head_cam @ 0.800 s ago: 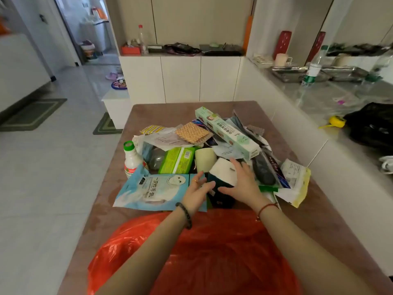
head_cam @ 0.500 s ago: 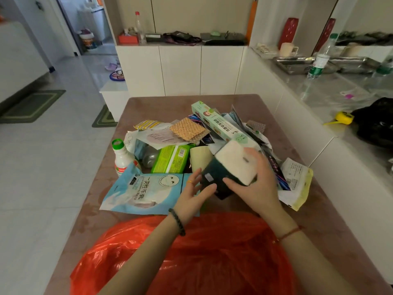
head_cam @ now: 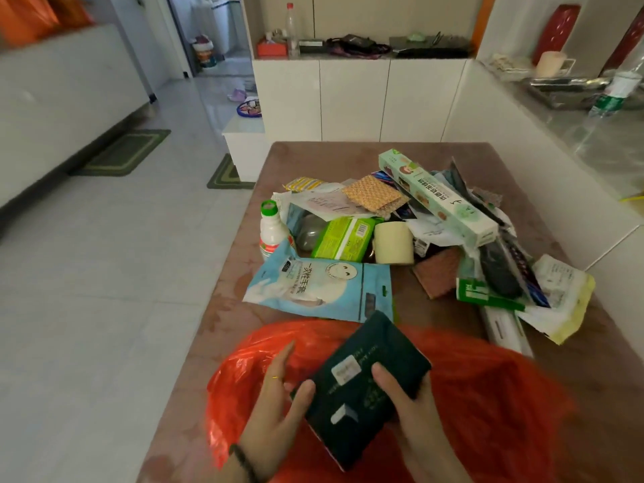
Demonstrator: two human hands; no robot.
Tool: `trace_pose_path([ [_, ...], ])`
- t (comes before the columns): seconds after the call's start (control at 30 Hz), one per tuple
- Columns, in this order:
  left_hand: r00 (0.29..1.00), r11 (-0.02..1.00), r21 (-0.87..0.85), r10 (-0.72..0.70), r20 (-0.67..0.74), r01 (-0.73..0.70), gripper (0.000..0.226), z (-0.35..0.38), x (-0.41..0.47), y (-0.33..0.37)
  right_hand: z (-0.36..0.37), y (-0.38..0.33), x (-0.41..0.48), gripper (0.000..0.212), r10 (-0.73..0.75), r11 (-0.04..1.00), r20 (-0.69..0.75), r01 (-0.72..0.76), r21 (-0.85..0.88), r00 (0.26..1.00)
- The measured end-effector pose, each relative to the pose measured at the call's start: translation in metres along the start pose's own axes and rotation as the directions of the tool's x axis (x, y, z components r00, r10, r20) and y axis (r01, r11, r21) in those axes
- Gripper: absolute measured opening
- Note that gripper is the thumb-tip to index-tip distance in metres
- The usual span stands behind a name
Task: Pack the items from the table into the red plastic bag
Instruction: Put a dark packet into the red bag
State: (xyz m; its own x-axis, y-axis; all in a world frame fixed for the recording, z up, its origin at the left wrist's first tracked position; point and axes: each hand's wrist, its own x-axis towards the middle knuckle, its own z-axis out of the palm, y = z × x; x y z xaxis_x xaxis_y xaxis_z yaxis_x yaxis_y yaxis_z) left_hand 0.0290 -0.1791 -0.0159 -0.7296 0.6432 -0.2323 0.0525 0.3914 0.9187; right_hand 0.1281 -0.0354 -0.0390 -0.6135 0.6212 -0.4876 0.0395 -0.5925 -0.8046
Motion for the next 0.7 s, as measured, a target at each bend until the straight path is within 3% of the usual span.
trace_pose_path([
  [0.07,0.961,0.968,0.249,0.082,-0.263,-0.015,0.077,-0.020,-0.004,-0.015,0.009,0.012,0.001,0.098,0.116,0.993,0.035,-0.115,-0.027,0.993],
  [0.13,0.924,0.898,0.414,0.025,-0.381,0.147,0.080,-0.042,0.002,-0.035,0.021,0.020,0.002,0.089,0.252,0.967,0.156,-0.244,-0.067,0.955],
  [0.23,0.928,0.884,0.330,-0.240,-0.287,0.331,0.084,-0.061,0.016,-0.068,0.042,0.029,0.003,0.061,0.406,0.891,0.311,-0.298,-0.342,0.859],
  [0.3,0.932,0.870,0.349,-0.280,-0.229,0.347,0.071,-0.065,0.017,-0.077,0.056,0.039,0.007,0.062,0.448,0.826,0.307,-0.257,-0.502,0.840],
  [0.4,0.951,0.887,0.354,-0.238,-0.198,0.296,0.049,-0.068,0.020,-0.080,0.073,0.056,0.019,0.098,0.323,0.847,0.197,-0.190,-0.496,0.926],
  [0.43,0.954,0.907,0.310,-0.240,-0.177,0.285,0.046,-0.069,0.020,-0.079,0.076,0.060,0.023,0.101,0.246,0.870,0.149,-0.150,-0.469,0.958],
  [0.5,0.960,0.919,0.288,-0.232,-0.158,0.270,0.043,-0.071,0.019,-0.073,0.084,0.064,0.025,0.083,0.123,0.845,0.112,-0.045,-0.533,0.986],
  [0.63,0.969,0.922,0.325,-0.157,-0.188,0.213,0.045,-0.078,0.020,-0.066,0.085,0.056,0.021,0.049,-0.060,0.481,0.205,0.208,-0.852,0.977],
  [0.7,0.965,0.935,0.289,-0.140,-0.222,0.203,0.051,-0.083,0.022,-0.062,0.080,0.034,0.021,0.028,-0.308,0.440,0.253,0.373,-0.817,0.917],
])
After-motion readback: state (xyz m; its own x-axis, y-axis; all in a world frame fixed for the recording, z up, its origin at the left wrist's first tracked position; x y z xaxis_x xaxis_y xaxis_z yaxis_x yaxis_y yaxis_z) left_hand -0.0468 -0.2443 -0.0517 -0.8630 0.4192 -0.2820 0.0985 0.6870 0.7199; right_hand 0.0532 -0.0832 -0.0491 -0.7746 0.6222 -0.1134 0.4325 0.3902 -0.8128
